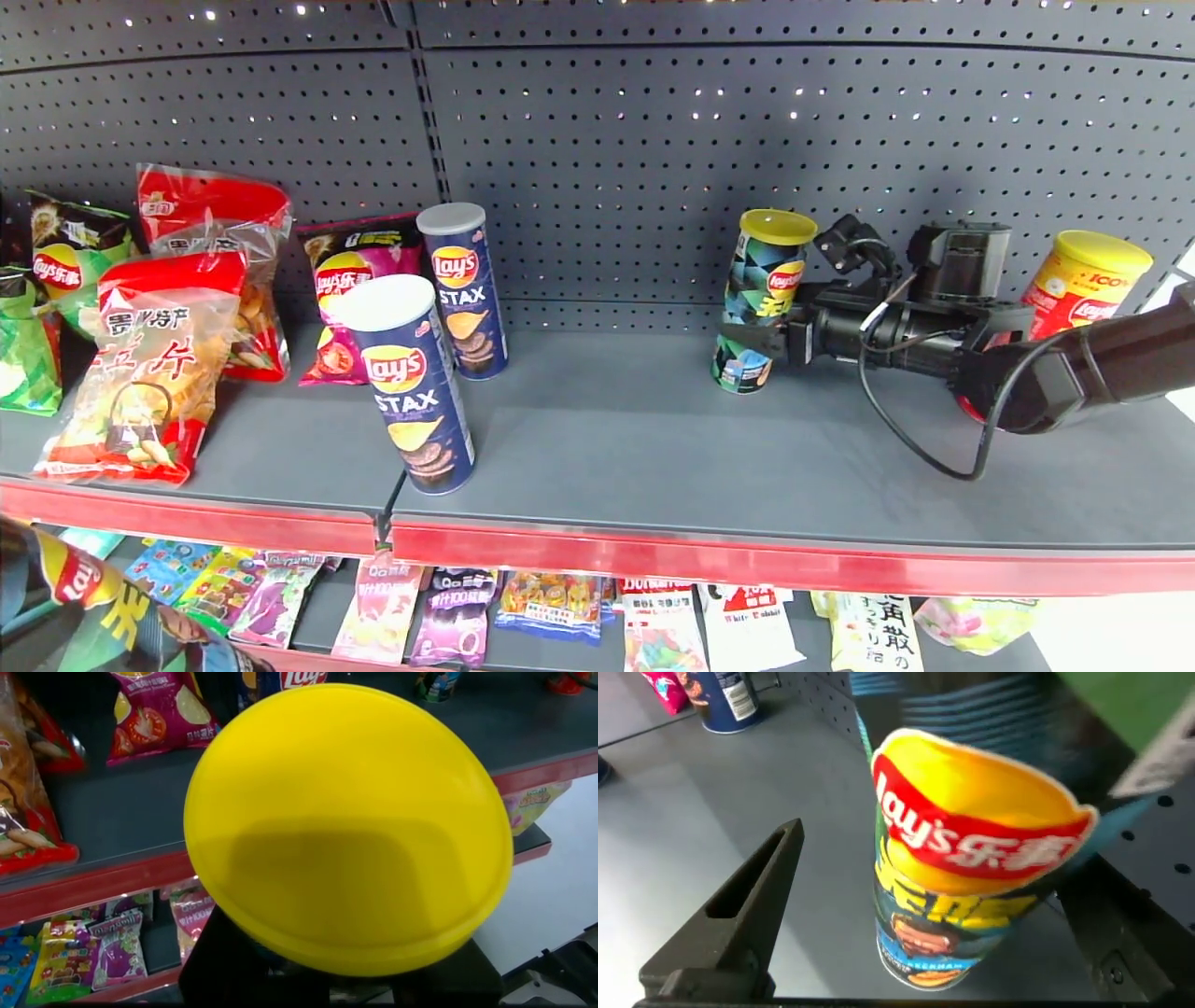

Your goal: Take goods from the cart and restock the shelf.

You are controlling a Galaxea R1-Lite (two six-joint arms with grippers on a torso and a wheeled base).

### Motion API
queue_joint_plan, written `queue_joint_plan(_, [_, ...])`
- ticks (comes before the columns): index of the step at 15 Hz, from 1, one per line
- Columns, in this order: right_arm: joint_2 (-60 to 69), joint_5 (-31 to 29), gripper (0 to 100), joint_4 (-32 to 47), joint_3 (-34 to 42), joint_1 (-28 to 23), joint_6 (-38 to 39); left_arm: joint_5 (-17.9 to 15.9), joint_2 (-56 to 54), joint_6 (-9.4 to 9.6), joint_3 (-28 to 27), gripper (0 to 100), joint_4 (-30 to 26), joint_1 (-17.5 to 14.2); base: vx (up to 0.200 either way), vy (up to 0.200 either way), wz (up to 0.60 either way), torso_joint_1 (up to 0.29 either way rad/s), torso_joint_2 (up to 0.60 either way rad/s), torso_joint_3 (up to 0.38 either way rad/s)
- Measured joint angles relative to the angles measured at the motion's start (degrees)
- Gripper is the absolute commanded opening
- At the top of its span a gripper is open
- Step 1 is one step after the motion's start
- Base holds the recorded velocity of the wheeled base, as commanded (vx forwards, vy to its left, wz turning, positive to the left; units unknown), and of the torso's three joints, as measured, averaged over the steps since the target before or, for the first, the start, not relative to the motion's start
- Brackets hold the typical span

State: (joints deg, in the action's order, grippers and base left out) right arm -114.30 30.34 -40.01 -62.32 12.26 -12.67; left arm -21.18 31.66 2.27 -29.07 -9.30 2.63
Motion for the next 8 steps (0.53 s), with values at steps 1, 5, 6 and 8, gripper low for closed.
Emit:
queue_joint_plan(1, [-0.1, -0.8, 0, 0.0, 0.0, 0.3, 0.0, 0.0, 0.0, 0.0, 0.2, 0, 0.0, 0.0, 0.0, 0.0, 0.0, 0.0, 0.0, 0.0])
queue_joint_plan(5, [-0.6, -2.5, 0, -0.4, -0.2, 1.8, 1.6, 0.0, -0.4, 0.0, 0.7, 0, 0.0, 0.0, 0.0, 0.0, 0.0, 0.0, 0.0, 0.0])
queue_joint_plan(6, [-0.5, -3.3, 0, -0.4, -0.1, 2.5, 2.4, 0.0, -0.4, 0.02, 0.8, 0, 0.0, 0.0, 0.0, 0.0, 0.0, 0.0, 0.0, 0.0])
queue_joint_plan(8, [0.2, -5.4, 0, -0.5, 0.9, 4.0, 2.7, 0.0, -0.5, 0.0, 0.9, 0, 0.0, 0.0, 0.0, 0.0, 0.0, 0.0, 0.0, 0.0])
